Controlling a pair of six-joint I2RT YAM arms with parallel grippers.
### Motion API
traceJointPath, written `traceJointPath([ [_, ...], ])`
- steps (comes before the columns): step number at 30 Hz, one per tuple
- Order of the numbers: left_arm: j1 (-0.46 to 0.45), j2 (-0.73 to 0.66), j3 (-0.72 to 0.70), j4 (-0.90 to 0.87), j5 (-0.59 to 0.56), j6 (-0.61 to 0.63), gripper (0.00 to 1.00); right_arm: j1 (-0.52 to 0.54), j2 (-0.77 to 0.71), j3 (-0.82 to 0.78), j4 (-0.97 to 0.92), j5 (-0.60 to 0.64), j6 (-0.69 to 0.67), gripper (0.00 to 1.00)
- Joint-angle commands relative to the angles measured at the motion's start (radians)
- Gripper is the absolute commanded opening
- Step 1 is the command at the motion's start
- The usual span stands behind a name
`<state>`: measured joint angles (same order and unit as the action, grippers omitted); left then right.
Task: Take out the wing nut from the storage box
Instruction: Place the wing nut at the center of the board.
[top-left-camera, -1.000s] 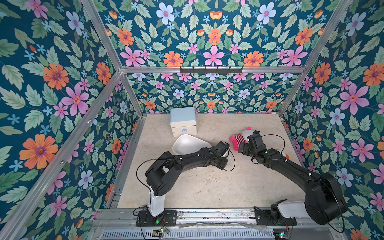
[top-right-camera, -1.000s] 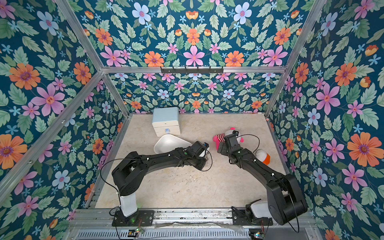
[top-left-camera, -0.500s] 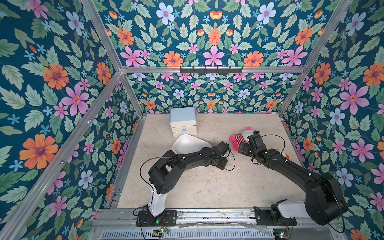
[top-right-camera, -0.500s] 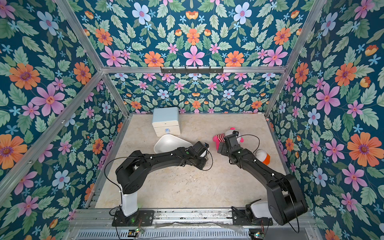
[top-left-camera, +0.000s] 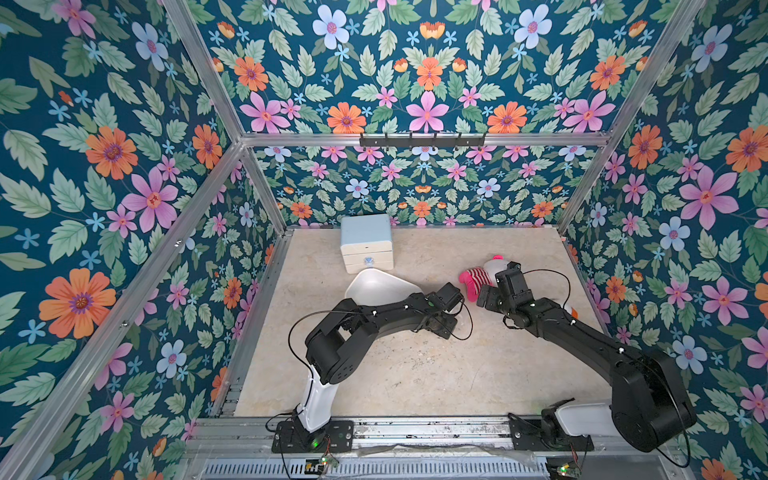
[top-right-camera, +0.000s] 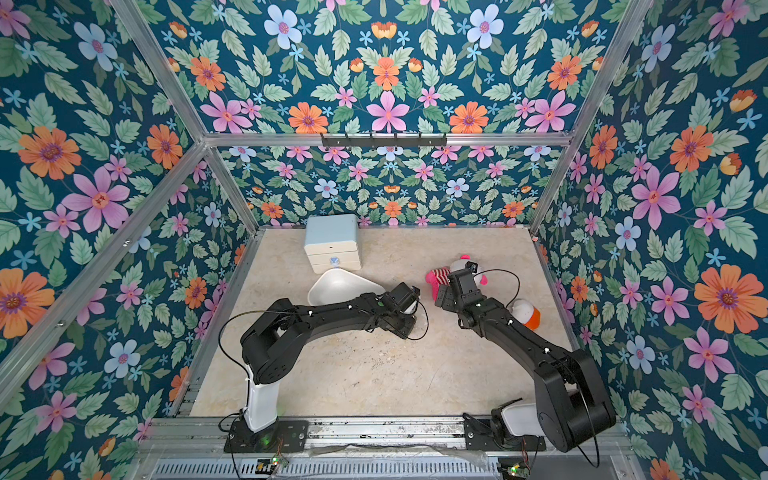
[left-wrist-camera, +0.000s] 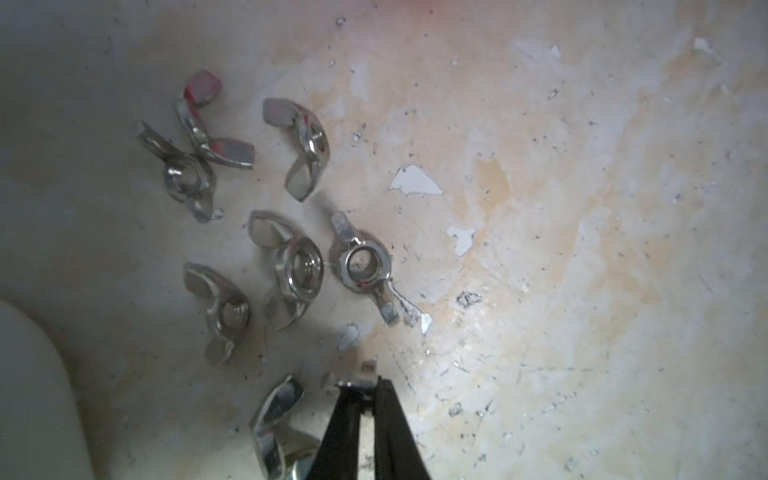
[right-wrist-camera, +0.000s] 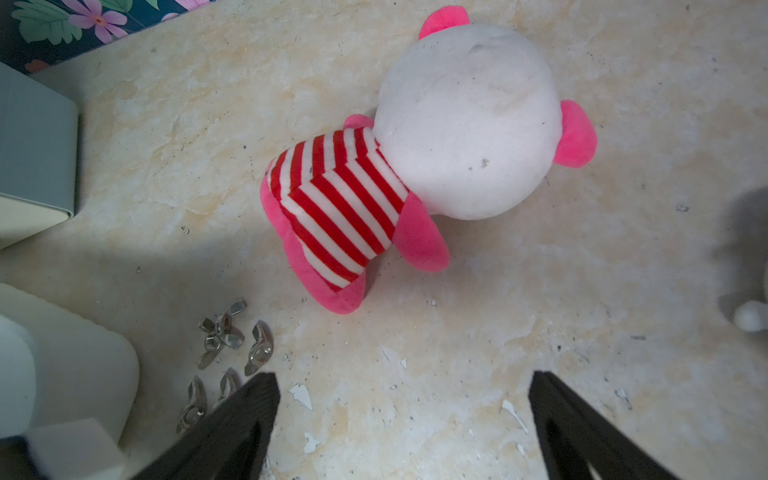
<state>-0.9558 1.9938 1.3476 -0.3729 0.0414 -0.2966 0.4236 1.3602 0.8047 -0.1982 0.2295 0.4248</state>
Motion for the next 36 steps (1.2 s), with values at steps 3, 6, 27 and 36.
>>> traceJointPath([
  [3, 0.000, 0.004, 0.007, -0.034, -0.018, -0.011, 0.14, -0.003, -0.003, -0.002, 0.009, 0.006, 0.008, 0.99],
  [6, 0.000, 0.016, 0.017, -0.044, -0.021, -0.013, 0.16, -0.003, -0.001, -0.001, 0.011, 0.004, 0.007, 0.99],
  [27, 0.002, -0.069, 0.081, -0.039, -0.069, -0.035, 0.41, -0.007, 0.001, 0.011, 0.009, -0.004, -0.003, 0.99],
  [36, 0.042, -0.171, 0.066, -0.035, -0.130, -0.065, 0.47, -0.007, -0.009, 0.004, 0.005, 0.001, -0.004, 0.99],
])
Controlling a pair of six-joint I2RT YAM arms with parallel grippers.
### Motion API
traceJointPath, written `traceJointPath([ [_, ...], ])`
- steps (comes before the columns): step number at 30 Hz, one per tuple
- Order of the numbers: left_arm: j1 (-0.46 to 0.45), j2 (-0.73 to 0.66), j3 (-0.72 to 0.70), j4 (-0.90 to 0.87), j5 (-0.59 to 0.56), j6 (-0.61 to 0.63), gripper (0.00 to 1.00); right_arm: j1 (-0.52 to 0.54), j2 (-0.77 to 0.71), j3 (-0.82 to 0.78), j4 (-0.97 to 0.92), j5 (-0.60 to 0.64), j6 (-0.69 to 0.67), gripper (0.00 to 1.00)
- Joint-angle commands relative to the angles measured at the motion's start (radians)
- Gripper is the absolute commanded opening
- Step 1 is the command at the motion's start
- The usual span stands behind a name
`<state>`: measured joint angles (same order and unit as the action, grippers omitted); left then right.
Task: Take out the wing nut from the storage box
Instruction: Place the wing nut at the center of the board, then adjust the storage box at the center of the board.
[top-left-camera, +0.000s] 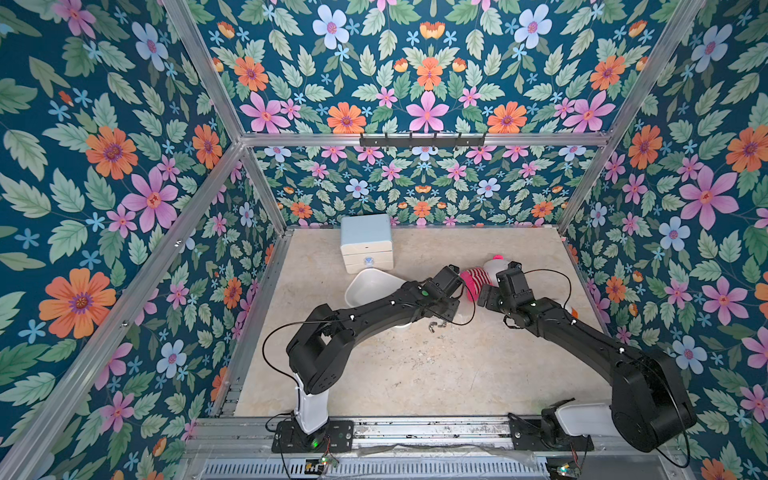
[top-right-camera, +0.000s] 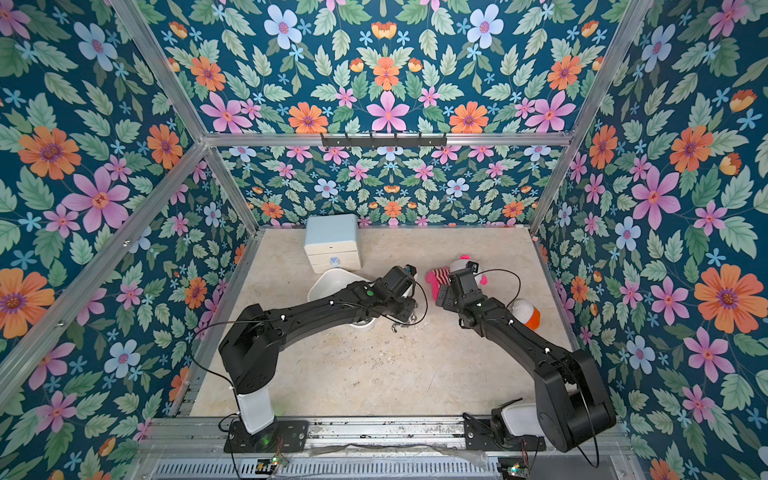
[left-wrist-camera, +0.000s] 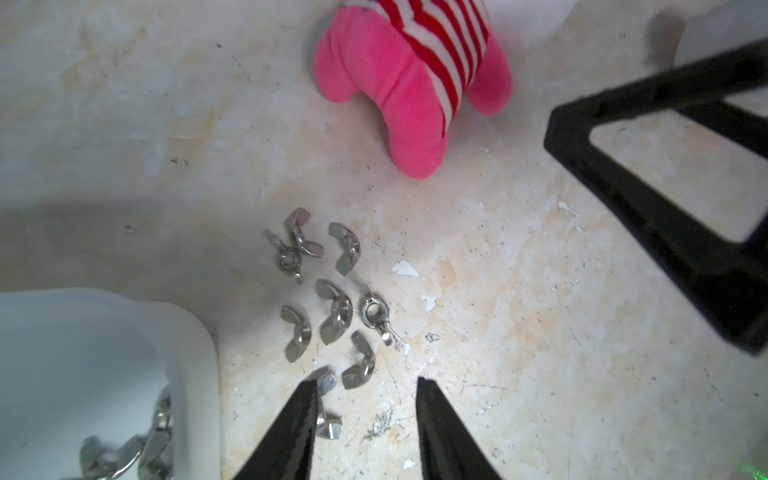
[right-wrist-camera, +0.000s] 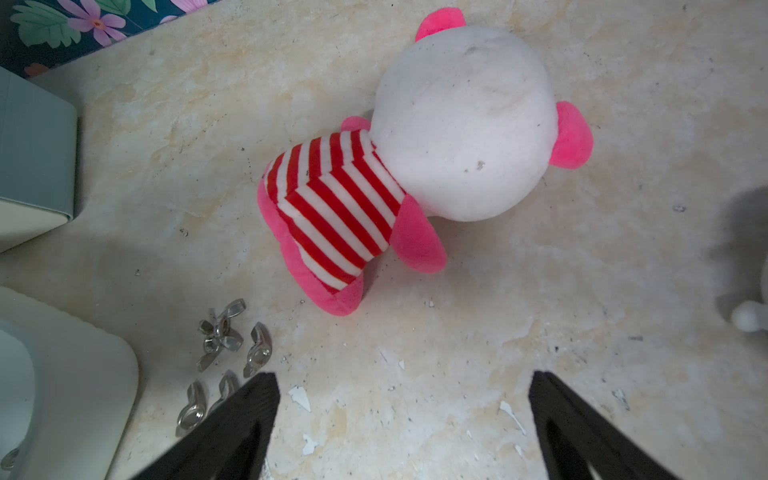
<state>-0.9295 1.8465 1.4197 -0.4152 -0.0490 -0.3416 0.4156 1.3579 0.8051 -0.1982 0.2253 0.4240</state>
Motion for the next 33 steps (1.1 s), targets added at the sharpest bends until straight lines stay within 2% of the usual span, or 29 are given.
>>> traceJointPath([
  [1, 0.023, -0.032, -0.011, 0.006, -0.048, -0.023, 0.47, 0.000, -0.006, 0.003, 0.006, 0.005, -0.004, 0.99],
  [11, 0.148, -0.158, -0.119, 0.005, -0.119, -0.079, 0.51, -0.001, -0.016, -0.009, 0.007, 0.005, -0.005, 0.99],
  [14, 0.201, -0.186, -0.145, -0.002, -0.130, -0.057, 0.53, -0.001, -0.016, -0.010, 0.006, 0.005, -0.005, 0.99],
  [17, 0.242, -0.157, -0.128, -0.055, -0.118, -0.007, 0.53, 0.000, -0.014, -0.010, 0.009, 0.002, -0.005, 0.99],
  [23, 0.258, -0.089, -0.126, -0.105, -0.170, 0.037, 0.54, 0.000, -0.019, -0.008, 0.007, 0.002, -0.007, 0.99],
  [29, 0.312, -0.136, -0.175, -0.071, -0.210, 0.003, 0.56, 0.000, -0.026, -0.010, -0.004, 0.005, -0.010, 0.99],
  [33, 0.345, -0.161, -0.161, -0.093, -0.293, 0.010, 0.57, 0.000, -0.025, -0.009, 0.005, 0.001, -0.009, 0.99],
])
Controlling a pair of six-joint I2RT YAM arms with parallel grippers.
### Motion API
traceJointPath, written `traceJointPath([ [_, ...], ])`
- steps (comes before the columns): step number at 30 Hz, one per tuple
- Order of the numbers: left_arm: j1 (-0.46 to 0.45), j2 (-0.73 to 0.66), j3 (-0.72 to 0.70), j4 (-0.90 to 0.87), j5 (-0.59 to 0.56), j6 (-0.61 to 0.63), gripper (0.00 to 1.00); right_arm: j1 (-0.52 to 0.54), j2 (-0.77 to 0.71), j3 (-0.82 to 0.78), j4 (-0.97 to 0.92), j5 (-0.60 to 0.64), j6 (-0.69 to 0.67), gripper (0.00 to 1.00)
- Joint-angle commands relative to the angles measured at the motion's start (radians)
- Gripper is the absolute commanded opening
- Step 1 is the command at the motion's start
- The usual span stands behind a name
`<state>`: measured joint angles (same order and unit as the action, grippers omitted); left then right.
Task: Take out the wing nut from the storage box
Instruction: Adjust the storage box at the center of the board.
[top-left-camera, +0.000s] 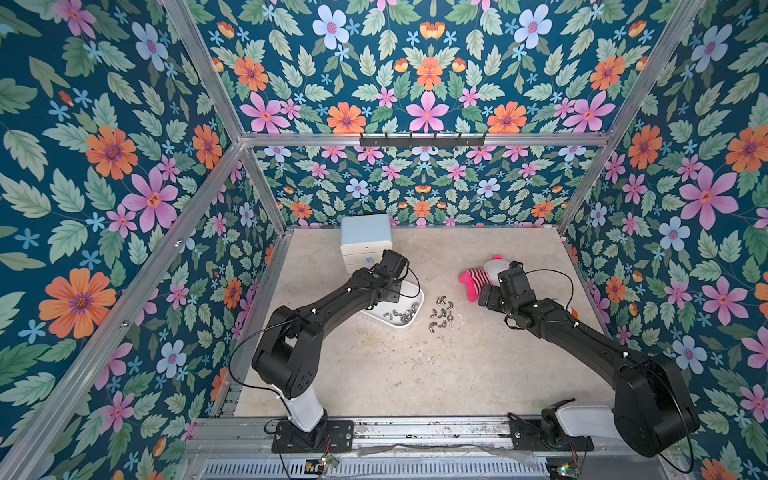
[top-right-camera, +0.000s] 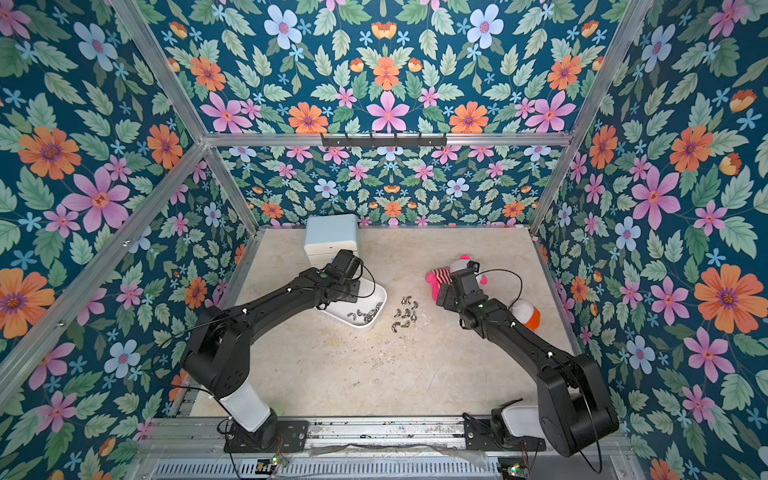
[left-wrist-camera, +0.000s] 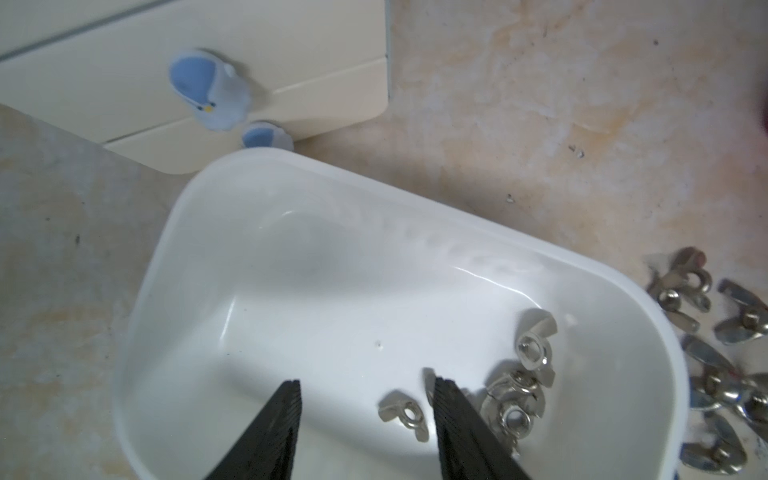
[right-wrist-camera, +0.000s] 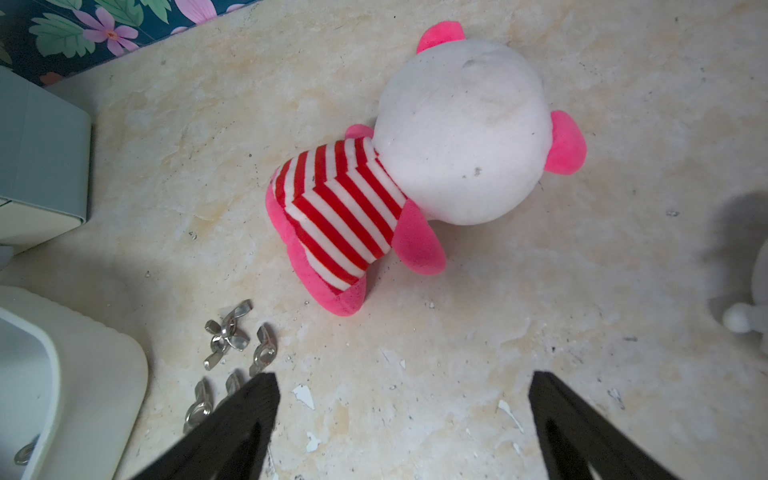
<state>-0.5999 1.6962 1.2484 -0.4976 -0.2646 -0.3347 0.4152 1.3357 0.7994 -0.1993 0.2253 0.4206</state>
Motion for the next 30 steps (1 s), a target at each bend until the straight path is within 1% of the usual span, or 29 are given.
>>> traceJointPath([
  [1, 0.025, -0.009, 0.018, -0.023, -0.106, 0.002, 0.57, 0.001, -0.001, -0.004, 0.009, 0.000, -0.005, 0.99],
  [5, 0.064, -0.001, 0.027, -0.045, -0.184, 0.003, 0.58, 0.001, 0.003, -0.002, 0.011, -0.009, -0.006, 0.99],
  [10, 0.139, -0.001, -0.011, -0.036, -0.201, -0.009, 0.59, 0.002, -0.007, -0.001, 0.000, -0.005, -0.009, 0.99],
  [16, 0.196, -0.011, -0.062, 0.024, -0.136, 0.009, 0.58, 0.001, -0.012, -0.006, 0.006, -0.006, -0.009, 0.99],
  [20, 0.216, 0.015, -0.064, 0.025, -0.129, -0.001, 0.57, 0.002, -0.003, -0.005, 0.014, -0.011, -0.010, 0.99],
  [24, 0.248, 0.035, -0.082, 0.058, -0.053, -0.010, 0.57, 0.001, -0.001, 0.002, 0.011, -0.009, -0.012, 0.99],
  [30, 0.283, 0.060, -0.097, 0.104, 0.012, -0.026, 0.53, 0.001, 0.003, 0.006, 0.008, -0.010, -0.014, 0.99],
])
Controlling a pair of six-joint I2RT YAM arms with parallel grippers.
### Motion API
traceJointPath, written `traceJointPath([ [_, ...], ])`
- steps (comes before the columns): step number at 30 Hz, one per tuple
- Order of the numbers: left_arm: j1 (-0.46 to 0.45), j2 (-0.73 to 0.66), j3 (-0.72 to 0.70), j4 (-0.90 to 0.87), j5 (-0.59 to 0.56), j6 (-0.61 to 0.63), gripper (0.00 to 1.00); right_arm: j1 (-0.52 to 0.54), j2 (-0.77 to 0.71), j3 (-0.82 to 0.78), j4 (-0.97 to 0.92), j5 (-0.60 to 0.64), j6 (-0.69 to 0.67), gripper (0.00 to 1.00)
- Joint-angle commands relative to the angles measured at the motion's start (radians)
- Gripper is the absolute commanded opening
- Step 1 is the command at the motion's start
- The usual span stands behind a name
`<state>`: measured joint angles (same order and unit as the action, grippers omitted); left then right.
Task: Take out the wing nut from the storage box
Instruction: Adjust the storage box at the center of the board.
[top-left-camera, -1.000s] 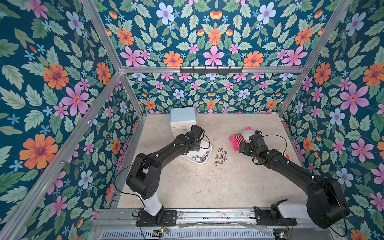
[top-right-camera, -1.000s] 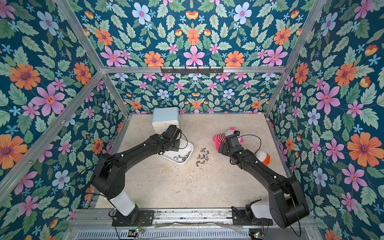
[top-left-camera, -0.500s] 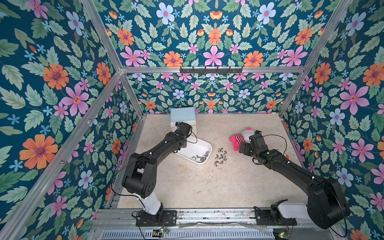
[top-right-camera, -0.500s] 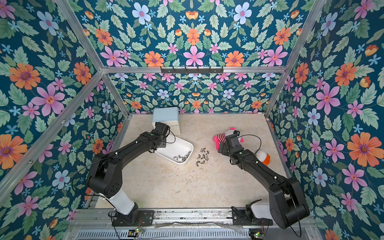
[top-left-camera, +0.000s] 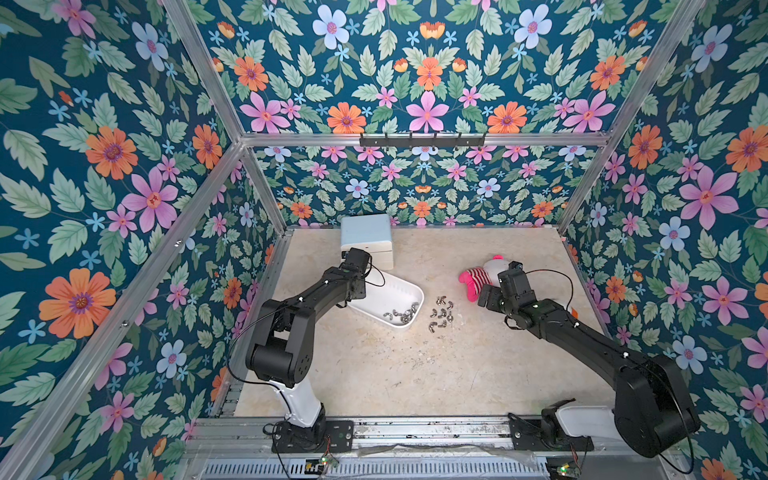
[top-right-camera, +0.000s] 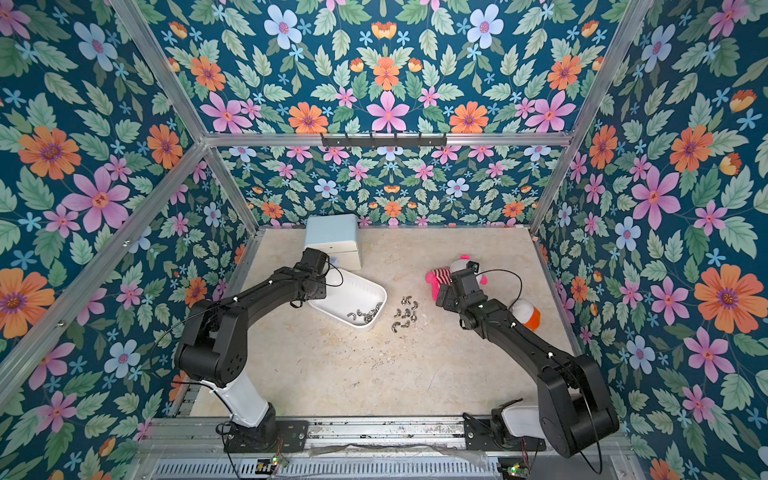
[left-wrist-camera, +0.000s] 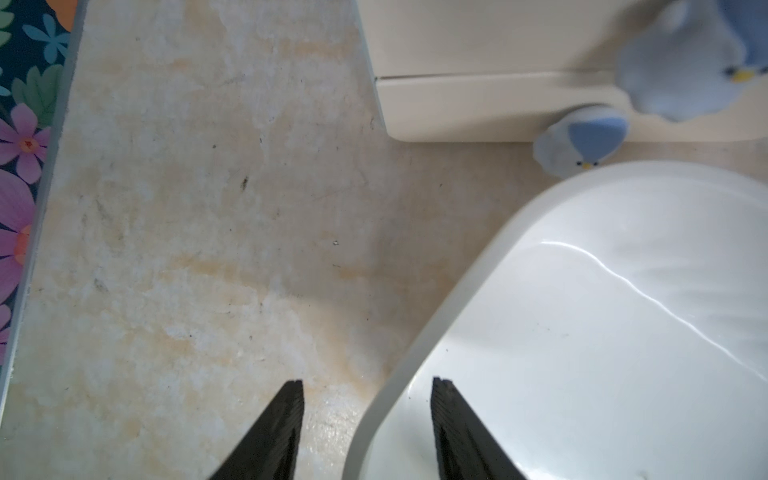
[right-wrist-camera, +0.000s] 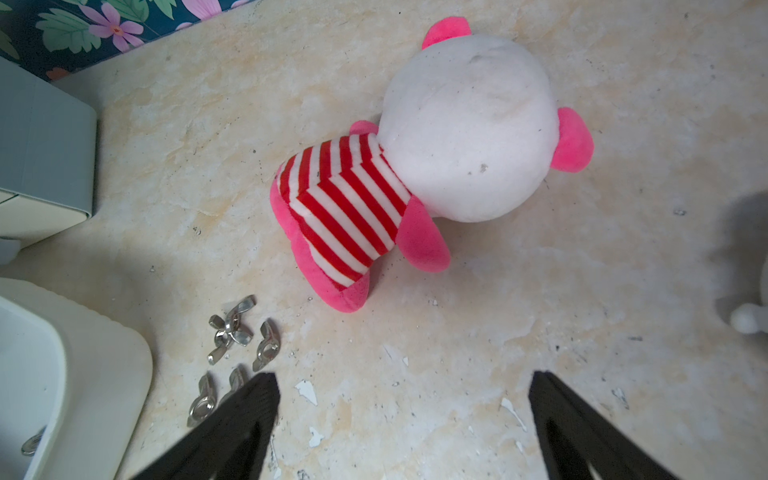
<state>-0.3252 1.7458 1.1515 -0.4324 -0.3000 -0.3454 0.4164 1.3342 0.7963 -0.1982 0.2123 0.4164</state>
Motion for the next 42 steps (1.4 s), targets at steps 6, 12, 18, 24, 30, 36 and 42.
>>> traceJointPath([
  [6, 0.009, 0.019, -0.026, 0.083, 0.105, -0.024, 0.38, 0.001, 0.010, 0.012, 0.006, 0.002, -0.010, 0.99],
  [12, 0.008, -0.019, -0.062, 0.087, 0.124, -0.027, 0.26, 0.000, 0.015, 0.021, 0.003, 0.001, -0.011, 0.99],
  [18, 0.009, -0.100, -0.124, 0.065, 0.114, -0.058, 0.20, 0.002, 0.023, 0.036, -0.001, -0.004, -0.013, 0.99],
  [24, 0.009, -0.174, -0.174, 0.048, 0.138, -0.081, 0.17, 0.014, 0.036, 0.056, 0.000, -0.007, -0.013, 0.99],
  [30, 0.008, -0.227, -0.220, 0.020, 0.173, -0.153, 0.16, 0.022, 0.035, 0.069, -0.009, -0.005, -0.014, 0.99],
  [36, 0.010, -0.252, -0.261, -0.009, 0.141, -0.197, 0.16, 0.023, 0.035, 0.072, -0.004, -0.011, -0.016, 0.99],
  [42, 0.020, -0.289, -0.297, -0.016, 0.142, -0.234, 0.17, 0.028, 0.034, 0.073, -0.005, -0.010, -0.021, 0.99],
])
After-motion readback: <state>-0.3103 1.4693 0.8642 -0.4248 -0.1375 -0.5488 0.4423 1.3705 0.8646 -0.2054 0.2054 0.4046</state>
